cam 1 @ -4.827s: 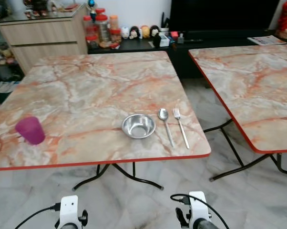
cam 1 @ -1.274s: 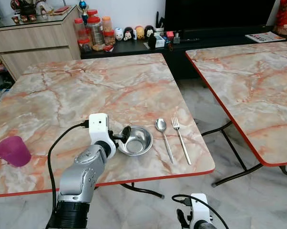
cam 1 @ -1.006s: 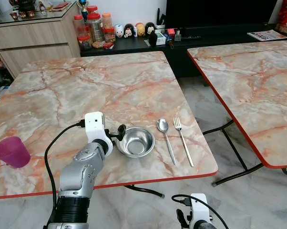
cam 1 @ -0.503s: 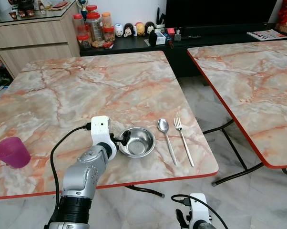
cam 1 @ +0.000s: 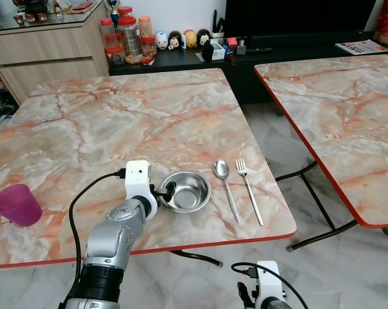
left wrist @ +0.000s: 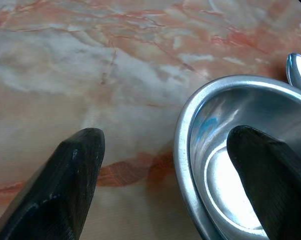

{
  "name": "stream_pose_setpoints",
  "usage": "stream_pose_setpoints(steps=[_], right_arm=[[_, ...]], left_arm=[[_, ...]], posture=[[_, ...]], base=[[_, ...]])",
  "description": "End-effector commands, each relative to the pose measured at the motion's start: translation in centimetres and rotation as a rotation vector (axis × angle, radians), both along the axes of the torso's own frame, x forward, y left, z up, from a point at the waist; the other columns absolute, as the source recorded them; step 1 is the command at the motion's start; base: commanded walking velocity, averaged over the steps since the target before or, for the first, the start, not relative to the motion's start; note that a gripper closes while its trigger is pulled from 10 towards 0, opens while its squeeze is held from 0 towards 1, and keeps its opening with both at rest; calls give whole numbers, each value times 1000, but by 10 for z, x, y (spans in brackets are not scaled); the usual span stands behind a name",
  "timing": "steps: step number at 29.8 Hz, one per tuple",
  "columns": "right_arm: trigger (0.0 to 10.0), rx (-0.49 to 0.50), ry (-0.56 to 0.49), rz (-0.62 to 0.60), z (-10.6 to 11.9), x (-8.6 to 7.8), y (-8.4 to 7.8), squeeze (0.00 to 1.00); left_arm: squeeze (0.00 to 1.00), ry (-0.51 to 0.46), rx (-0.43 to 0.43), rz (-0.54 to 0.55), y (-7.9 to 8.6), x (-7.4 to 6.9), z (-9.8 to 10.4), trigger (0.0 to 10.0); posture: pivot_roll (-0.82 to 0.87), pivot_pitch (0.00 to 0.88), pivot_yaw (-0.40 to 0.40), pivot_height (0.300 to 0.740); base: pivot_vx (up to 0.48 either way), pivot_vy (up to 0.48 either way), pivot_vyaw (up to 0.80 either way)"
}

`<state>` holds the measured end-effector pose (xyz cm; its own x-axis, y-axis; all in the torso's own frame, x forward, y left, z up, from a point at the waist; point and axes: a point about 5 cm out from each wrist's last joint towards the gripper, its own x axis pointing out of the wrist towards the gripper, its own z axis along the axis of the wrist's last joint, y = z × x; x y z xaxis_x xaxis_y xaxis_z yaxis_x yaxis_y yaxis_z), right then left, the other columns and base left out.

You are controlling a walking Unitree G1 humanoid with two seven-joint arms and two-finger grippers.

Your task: Setting the table

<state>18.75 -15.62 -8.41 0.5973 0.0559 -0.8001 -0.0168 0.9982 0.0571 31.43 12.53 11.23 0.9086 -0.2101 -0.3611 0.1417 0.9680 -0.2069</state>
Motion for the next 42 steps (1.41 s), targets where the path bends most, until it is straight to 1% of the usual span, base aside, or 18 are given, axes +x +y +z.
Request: stream_pose_setpoints(steps=[1,6,11,12,13,14,15,16,21,32,34,35,36,37,39,40,41,42], right_arm=[[10000,3,2,5,0,1,1,0],[10000,2,1,6,0,1,1,0],[10000,4,-1,7,1,2,2,0],[10000,4,-1,7,1,2,2,0],[10000,5,-1,7,1,2,2,0],[10000,5,-1,7,1,2,2,0],[10000,5,-1,7,1,2,2,0],[10000,5,-1,7,1,2,2,0],[10000,6,0,8,1,2,2,0],[10000,10,1,10,1,2,3,0],[10000,10,1,10,1,3,3,0],[10000,10,1,10,1,3,3,0],[10000,10,1,10,1,3,3,0],[10000,10,1,9,1,3,3,0],[10000,10,1,9,1,3,3,0],[10000,10,0,9,1,3,3,0],[10000,10,0,9,1,3,3,0],[10000,10,0,9,1,3,3,0]], left_arm=[[0,6,17,-2,0,0,-3,10000],[0,11,15,-19,-1,0,-4,10000],[0,16,16,-40,-3,-1,-4,9412],[0,16,16,-42,-3,-1,-4,7922],[0,17,15,-44,-4,-1,-4,5569],[0,15,13,-50,-5,-1,-4,1608],[0,15,13,-50,-5,-1,-4,1608],[0,14,12,-54,-5,-2,-4,118],[0,19,15,-60,-5,-2,-4,1020],[0,38,34,-91,-8,-3,-7,1255],[0,49,40,-98,-8,-3,-8,2745],[0,55,43,-101,-9,-4,-9,6824],[0,55,43,-101,-9,-4,-9,6824],[0,58,46,-103,-9,-4,-10,8392],[0,59,47,-104,-9,-4,-10,8549],[0,59,46,-103,-9,-4,-10,8314],[0,57,46,-103,-9,-4,-10,7529],[0,55,45,-101,-9,-4,-10,4627]], posture=[[73,0,25,709],[75,0,24,709],[74,0,25,709],[74,0,25,709],[74,0,25,709],[73,0,26,709],[73,0,26,709],[74,0,25,709],[74,0,25,709],[75,0,27,709],[74,0,26,709],[74,0,26,709],[74,0,26,709],[74,0,27,709],[73,0,28,709],[73,0,28,709],[74,0,28,709],[74,0,28,709]], base=[[0,0,0],[0,0,0],[0,0,0],[0,0,0],[0,0,0],[0,0,0],[0,0,0],[0,0,0],[0,0,0],[0,0,0],[0,0,0],[0,0,0],[0,0,0],[0,0,0],[0,0,0],[0,0,0],[0,0,0],[0,0,0]])
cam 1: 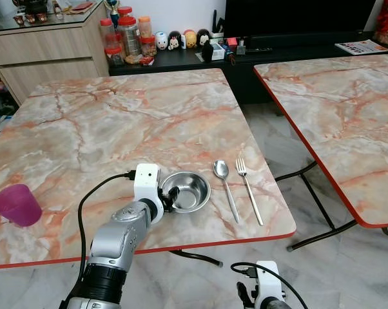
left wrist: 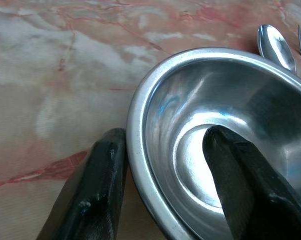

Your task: Setting the table

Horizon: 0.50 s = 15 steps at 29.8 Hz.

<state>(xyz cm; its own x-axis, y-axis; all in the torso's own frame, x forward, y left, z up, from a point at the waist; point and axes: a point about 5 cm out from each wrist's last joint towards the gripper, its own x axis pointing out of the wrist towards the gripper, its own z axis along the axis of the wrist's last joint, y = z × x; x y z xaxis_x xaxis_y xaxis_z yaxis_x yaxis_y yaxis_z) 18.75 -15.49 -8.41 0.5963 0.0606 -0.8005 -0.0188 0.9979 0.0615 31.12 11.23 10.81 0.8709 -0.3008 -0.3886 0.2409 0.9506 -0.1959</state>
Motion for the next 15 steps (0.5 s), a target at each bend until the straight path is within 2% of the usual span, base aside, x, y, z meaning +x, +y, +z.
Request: stream_pose_setpoints(steps=[1,2,15], right_arm=[[10000,6,-1,7,1,3,2,0],[10000,6,-1,7,1,3,2,0],[10000,5,2,10,1,2,2,0]], left_arm=[[0,24,28,11,4,-1,-5,2039],[0,21,26,15,4,0,-4,0],[0,-4,12,45,8,2,0,0]], posture=[[74,0,28,709],[74,0,28,709],[75,0,26,709]], base=[[0,0,0],[0,0,0],[0,0,0]])
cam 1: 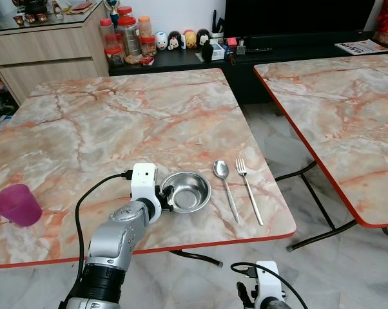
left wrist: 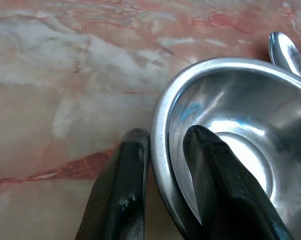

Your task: Setting the table

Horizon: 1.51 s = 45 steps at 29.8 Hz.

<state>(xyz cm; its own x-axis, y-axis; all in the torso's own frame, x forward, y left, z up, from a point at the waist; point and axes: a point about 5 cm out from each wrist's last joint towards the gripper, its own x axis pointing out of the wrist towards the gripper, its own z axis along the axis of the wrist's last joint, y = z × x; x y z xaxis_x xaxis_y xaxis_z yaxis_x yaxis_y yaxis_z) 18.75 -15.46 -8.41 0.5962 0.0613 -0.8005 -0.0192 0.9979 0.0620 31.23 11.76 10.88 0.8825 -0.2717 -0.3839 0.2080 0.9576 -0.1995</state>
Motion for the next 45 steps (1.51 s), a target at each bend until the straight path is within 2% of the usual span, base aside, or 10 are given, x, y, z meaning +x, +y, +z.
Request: stream_pose_setpoints(steps=[1,10,18,26,28,29,31,32,39,45], right_arm=[[10000,5,1,9,1,2,2,0],[10000,6,1,10,1,3,2,0],[10000,11,0,17,2,4,4,0],[10000,14,-1,21,2,4,4,0],[10000,15,-1,22,2,4,4,0],[10000,15,0,24,2,5,5,0],[10000,15,-1,24,2,5,5,0],[10000,16,-2,24,2,5,5,0],[10000,15,-9,19,3,7,3,0],[10000,9,-11,25,3,7,2,0]], left_arm=[[0,0,17,10,3,1,-1,0],[0,1,11,1,1,1,-1,0],[0,-36,-98,47,6,2,4,0],[0,-285,-315,119,17,8,46,0],[0,-327,-329,124,18,8,52,0],[0,-354,-342,134,19,8,55,5686],[0,-368,-360,154,20,9,55,5686],[0,-384,-345,179,21,10,55,10000],[0,-435,-437,291,25,9,56,10000],[0,-467,-415,334,28,10,57,10000]], posture=[[75,0,26,709],[76,0,25,709],[82,0,21,709],[91,0,17,709],[91,0,16,709],[92,0,16,709],[92,0,16,709],[87,0,16,709],[84,0,11,709],[81,0,8,709]], base=[[0,0,0],[0,0,0],[0,0,0],[0,0,0],[0,0,0],[0,0,0],[0,0,0],[0,0,0],[0,0,0],[0,-137,0]])
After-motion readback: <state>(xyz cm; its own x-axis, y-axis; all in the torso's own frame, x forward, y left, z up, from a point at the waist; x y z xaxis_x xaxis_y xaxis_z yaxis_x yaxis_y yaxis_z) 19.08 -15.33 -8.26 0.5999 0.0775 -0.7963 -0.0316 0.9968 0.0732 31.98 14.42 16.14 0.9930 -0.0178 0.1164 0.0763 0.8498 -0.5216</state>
